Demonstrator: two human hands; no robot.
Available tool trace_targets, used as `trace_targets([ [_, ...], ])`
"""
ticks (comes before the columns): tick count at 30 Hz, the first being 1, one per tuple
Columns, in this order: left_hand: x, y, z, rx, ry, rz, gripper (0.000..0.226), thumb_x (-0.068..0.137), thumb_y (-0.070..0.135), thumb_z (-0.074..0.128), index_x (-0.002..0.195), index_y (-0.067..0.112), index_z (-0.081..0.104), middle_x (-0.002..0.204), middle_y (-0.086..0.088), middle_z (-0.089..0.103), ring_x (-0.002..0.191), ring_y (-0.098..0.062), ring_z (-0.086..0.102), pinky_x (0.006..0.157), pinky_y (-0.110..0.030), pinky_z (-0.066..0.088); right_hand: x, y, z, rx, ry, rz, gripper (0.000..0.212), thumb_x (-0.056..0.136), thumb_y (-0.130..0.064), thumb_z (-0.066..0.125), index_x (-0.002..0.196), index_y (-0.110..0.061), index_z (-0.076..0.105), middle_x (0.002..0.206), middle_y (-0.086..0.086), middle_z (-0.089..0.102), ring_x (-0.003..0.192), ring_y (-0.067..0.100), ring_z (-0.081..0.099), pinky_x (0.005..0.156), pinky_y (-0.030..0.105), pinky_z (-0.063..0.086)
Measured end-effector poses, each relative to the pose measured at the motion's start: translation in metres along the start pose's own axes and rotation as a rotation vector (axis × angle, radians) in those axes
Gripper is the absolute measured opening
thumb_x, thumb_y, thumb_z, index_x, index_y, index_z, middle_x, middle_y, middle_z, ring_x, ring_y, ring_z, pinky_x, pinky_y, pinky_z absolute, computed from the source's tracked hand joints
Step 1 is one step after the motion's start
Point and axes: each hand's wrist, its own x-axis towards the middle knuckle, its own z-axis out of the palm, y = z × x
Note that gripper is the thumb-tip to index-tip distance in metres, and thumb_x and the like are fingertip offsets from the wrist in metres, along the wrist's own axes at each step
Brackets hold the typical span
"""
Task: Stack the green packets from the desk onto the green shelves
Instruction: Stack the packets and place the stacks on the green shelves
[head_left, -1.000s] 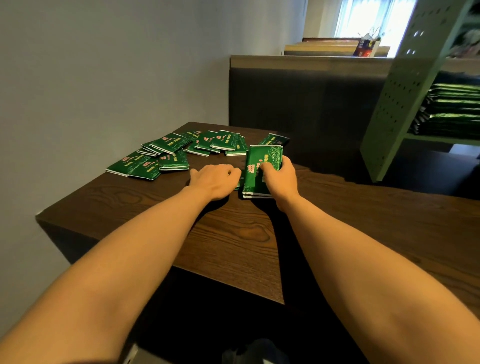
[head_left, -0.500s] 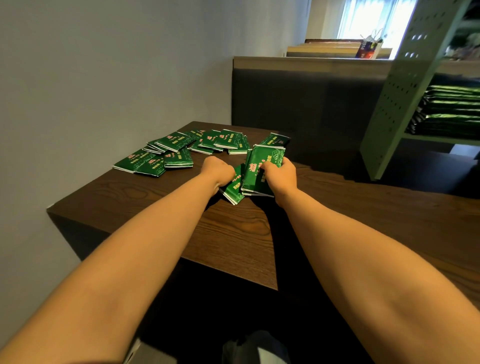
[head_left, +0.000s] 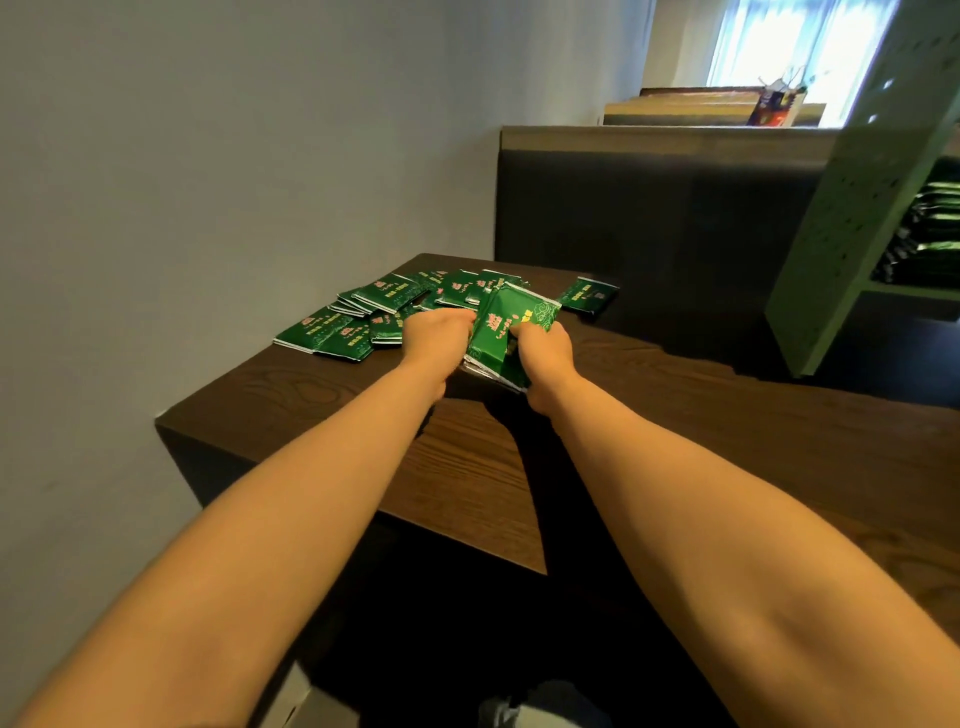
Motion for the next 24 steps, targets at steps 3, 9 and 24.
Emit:
trace_targets([
  [3,0.015,-0.016,-0.016,0.270,0.053,0.206,0.023,0.094,0.012,0.053,0.100,0.018,0.074,0.099,0.000,0.072,0.091,-0.021,0.064,0.079,-0.031,0.050,0.005,0.005,0.001,-0.111,-0.022,-0.077,0.021,0.099,-0.002,0.054,0.097,-0.023,0.055,0.103,0.002,0.066,0.099,0.022,0.065,0.088,0.038,0.055],
  [9,0.050,-0.046,-0.046,0.944,0.185,0.167,0.053,0.093,0.039,0.056,0.144,0.031,0.043,0.150,-0.012,0.037,0.141,-0.032,0.027,0.111,-0.050,0.027,0.013,0.012,-0.004,-0.190,-0.056,-0.122,0.022,0.101,-0.001,0.053,0.097,-0.024,0.054,0.102,0.001,0.065,0.108,0.029,0.067,0.098,0.046,0.056],
  [24,0.057,-0.068,-0.050,0.932,0.307,0.253,0.027,0.092,0.037,0.056,0.096,0.018,0.074,0.135,-0.008,0.057,0.139,-0.030,0.035,0.113,-0.058,0.024,0.023,0.017,-0.002,-0.332,-0.052,-0.109,0.046,0.099,-0.015,0.062,0.141,-0.015,0.044,0.125,0.004,0.066,0.110,0.024,0.068,0.101,0.046,0.055],
])
